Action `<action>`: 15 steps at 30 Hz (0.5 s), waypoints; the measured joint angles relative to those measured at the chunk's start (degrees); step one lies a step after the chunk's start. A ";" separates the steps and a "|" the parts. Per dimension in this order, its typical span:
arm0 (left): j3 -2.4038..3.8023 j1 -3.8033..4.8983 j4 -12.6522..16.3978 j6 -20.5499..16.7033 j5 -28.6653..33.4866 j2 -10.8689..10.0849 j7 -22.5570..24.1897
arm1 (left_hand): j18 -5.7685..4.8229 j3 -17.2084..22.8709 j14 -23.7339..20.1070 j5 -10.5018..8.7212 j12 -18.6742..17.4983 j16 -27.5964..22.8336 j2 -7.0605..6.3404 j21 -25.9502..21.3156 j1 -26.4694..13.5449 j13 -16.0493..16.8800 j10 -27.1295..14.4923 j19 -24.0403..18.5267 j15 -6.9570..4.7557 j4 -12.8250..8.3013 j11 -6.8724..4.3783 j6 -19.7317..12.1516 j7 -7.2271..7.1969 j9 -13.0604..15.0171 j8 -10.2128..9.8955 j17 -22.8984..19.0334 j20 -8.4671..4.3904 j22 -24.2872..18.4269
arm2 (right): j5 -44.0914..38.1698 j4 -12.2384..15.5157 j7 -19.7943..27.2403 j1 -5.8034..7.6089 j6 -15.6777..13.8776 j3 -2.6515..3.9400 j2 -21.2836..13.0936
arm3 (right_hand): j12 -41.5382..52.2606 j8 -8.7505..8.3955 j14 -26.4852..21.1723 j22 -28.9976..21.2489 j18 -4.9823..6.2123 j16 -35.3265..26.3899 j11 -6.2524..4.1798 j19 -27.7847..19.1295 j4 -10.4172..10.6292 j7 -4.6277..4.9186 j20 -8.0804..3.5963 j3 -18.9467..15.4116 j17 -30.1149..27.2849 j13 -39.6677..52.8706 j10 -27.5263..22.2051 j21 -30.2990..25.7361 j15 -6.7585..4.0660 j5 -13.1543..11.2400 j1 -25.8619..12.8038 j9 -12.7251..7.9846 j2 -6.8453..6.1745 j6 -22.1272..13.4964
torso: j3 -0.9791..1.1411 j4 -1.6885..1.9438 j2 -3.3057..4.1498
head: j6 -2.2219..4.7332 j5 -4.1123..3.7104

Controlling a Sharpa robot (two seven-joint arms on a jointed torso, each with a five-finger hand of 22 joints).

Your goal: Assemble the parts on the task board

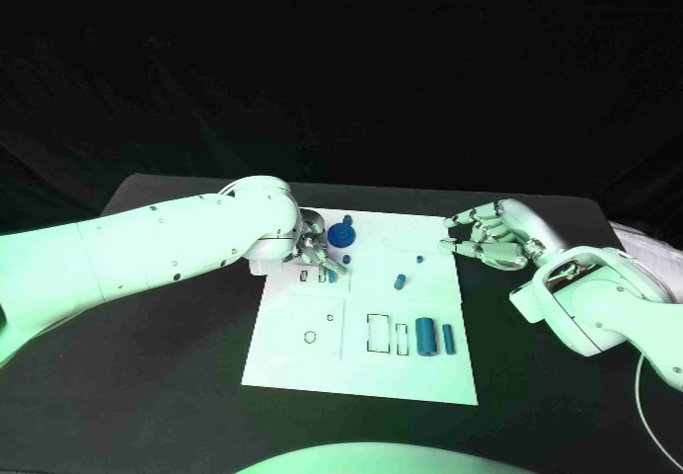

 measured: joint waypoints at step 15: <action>0.02 -0.02 -0.27 0.53 0.00 0.32 -0.05 | 0.00 0.54 0.00 0.00 0.05 0.00 -0.39 0.23 0.97 0.15 -0.01 0.00 0.00 -0.21 0.01 0.00 0.00 0.82 0.21 -0.01 0.00 0.00 | 0.03 -0.18 0.00 -0.17 0.34 -0.01 0.19 | 0.00 0.00 0.00 0.00 0.00 0.00 0.00 0.00 0.24 0.00 0.00 -0.24 0.00 0.00 0.00 0.00 0.00 0.00 0.00 0.00 0.00 0.00 | -0.01 0.03 0.02 | -0.29 -0.06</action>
